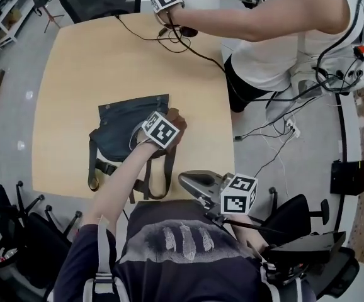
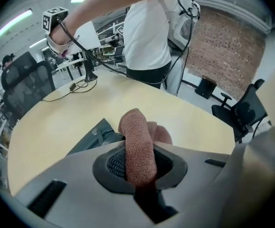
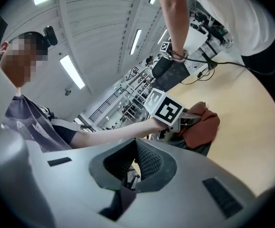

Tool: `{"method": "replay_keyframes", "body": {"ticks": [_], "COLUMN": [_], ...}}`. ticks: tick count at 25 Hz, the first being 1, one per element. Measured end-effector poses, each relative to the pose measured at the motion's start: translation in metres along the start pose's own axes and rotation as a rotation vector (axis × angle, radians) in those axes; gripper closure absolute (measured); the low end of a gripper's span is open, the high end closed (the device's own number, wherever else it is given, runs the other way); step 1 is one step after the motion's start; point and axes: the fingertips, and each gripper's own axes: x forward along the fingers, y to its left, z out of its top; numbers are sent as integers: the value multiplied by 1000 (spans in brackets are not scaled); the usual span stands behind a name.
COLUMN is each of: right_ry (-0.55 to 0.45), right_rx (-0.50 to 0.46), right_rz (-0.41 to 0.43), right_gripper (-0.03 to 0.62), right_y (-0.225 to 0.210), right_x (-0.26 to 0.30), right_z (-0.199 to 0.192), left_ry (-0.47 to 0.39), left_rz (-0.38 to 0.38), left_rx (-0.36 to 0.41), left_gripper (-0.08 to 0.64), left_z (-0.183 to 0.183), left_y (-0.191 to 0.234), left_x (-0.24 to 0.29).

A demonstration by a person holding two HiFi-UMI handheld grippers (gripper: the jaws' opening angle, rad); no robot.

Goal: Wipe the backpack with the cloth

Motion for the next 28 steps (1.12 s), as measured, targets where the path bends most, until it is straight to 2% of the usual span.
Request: {"method": "replay_keyframes", "body": {"ticks": [2,6,11,16,21,24,26,28], "right_ry": [31,82,132,166,197,214,223,230], "right_rx": [-7,-17,-44,-18,-97,-110,-109,-110], "right_rz": [11,55,97,112,159,173,170,162], "right_gripper": [591,591,591,591,591,591,591,591], "right_y": [-1,4,12,15,25,29,28,27], "right_x": [13,36,58,62,72,74,77,78], "right_z": [3,3,3,-8,0,-2,-3,-2], "left_ry": [4,-25,-28,-25,-46,-49,-60,-66], "left_rz": [23,41,112,151,228,258,285,354], "left_rx": [11,-33,-83,-243,-358,-418,-493,-578], "left_gripper": [505,505,505,505,505,505,505,505], "left_z": [-11,-38,-86,-149,-178,-202,-217,-234], "left_y": [10,24,45,56,86,100,115,138], "left_x": [-8,-31,-60,-82,-114,-126,-141,-162]}}
